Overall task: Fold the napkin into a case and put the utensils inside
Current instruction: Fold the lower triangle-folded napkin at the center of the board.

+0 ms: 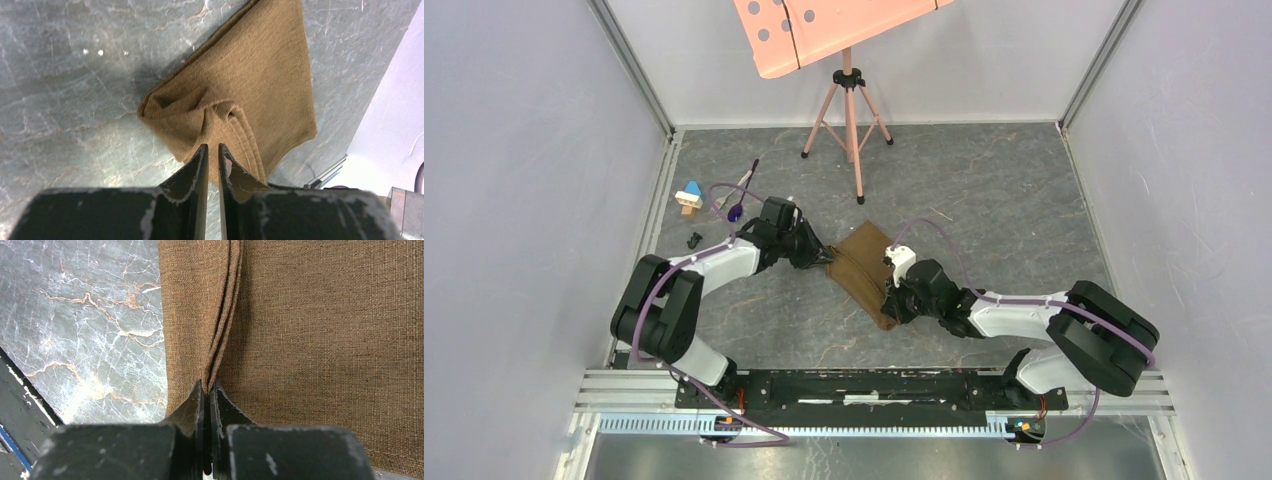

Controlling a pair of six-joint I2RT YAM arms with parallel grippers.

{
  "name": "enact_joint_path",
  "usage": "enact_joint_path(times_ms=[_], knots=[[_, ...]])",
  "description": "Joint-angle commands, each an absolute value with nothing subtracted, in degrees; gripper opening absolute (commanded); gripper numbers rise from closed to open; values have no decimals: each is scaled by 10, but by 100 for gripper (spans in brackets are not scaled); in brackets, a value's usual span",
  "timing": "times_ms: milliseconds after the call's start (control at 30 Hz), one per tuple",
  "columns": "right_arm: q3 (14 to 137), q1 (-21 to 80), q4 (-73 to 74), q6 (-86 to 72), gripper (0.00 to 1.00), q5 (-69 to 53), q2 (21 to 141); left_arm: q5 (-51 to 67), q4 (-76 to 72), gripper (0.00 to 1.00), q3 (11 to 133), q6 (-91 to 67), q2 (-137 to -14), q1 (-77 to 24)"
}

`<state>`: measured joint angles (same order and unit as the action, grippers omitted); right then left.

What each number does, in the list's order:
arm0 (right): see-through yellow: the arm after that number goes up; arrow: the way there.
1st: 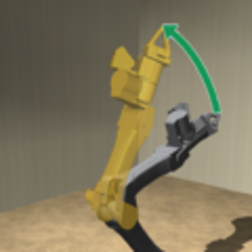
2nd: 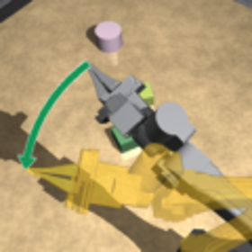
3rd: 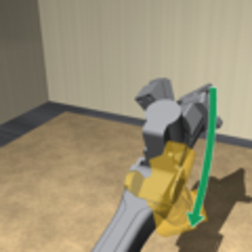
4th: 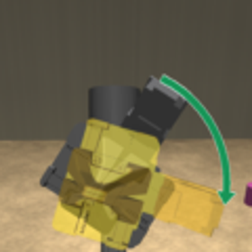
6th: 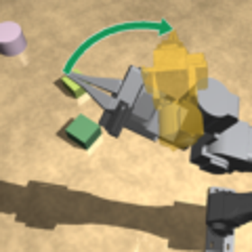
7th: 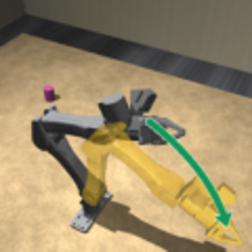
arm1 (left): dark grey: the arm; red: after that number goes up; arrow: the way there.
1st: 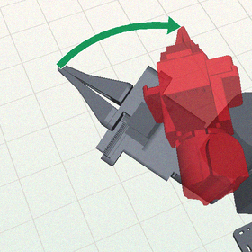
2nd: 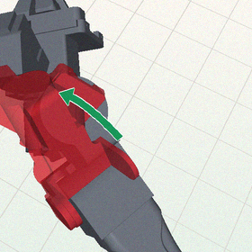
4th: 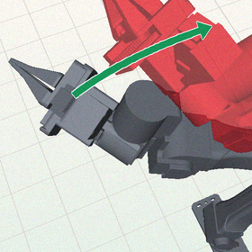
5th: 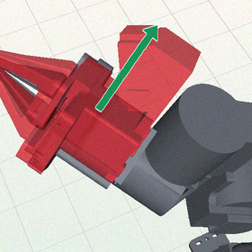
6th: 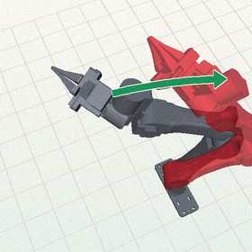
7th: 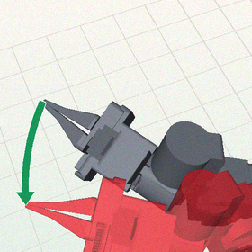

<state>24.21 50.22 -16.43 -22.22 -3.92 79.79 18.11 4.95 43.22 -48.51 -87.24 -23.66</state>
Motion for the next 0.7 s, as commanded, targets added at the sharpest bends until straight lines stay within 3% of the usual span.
enact_joint_path(times_ms=[0, 500, 667], knots=[[256, 489, -156, -207, 0, -41, 795, 203, 15, 19, 474, -468, -900, -229], [268, 468, -138, -195, 6, -50, 796, 226, 3, 19, 527, -470, -983, -220], [277, 464, -119, -187, 16, -38, 795, 225, 2, 18, 529, -465, -1000, -212]])
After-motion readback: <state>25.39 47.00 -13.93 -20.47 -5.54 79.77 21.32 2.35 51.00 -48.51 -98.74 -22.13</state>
